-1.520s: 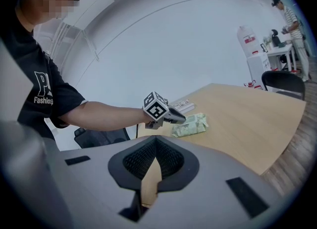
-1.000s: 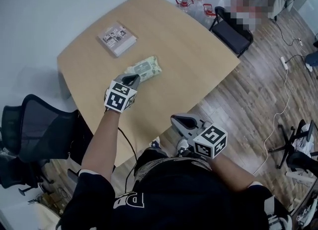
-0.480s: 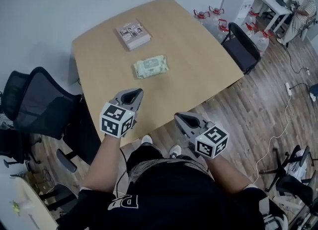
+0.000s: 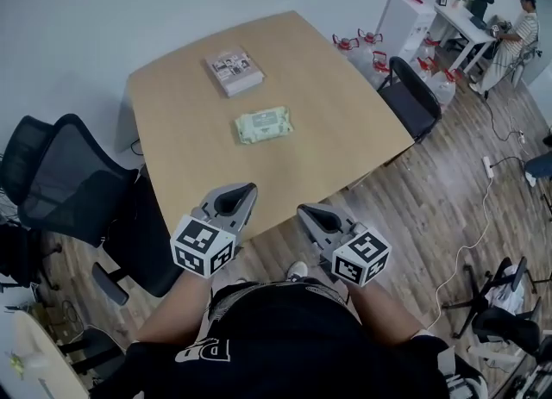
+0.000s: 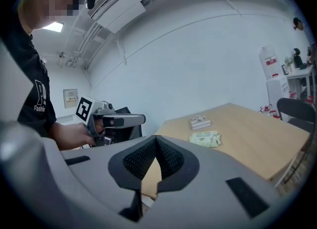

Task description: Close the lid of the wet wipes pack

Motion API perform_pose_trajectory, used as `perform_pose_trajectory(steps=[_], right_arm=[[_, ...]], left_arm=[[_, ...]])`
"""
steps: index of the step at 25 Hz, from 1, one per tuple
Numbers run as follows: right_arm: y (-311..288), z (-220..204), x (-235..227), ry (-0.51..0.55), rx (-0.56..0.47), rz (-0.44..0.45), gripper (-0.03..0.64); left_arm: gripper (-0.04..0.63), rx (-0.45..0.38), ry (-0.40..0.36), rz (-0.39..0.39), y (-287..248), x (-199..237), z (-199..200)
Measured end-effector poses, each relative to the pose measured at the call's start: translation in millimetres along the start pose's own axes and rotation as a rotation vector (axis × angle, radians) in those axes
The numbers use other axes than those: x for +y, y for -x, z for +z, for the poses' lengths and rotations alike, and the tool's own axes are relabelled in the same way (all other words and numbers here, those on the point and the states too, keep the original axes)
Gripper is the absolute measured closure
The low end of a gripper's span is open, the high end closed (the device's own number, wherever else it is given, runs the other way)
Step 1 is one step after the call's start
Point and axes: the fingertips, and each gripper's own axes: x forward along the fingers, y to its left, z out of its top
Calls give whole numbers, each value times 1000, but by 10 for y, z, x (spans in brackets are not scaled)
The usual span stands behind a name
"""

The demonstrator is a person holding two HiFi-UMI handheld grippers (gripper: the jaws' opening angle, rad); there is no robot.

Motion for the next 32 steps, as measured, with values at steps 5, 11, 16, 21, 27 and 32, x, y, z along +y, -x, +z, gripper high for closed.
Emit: perform_pose_trajectory(steps=[5, 11, 16, 21, 27, 32], right_arm=[[-96, -77, 269, -22, -6, -85, 615], [-140, -186, 627, -33, -19, -162, 615], [-156, -298, 921, -44, -16, -192, 615], [-150, -413, 1204, -30, -15, -219, 615], [-139, -638, 1413, -31, 4, -254, 615], [-104, -703, 1514, -37, -4, -270, 615]], left_arm=[[577, 28, -4, -50, 332, -50, -73], [577, 28, -42, -122, 665, -79, -162], [577, 35, -64, -160, 951, -109, -292], [577, 43, -44, -171, 1229, -92, -444], [577, 59, -22, -185, 1449, -122, -649], [577, 65, -31, -201, 1547, -197, -685]])
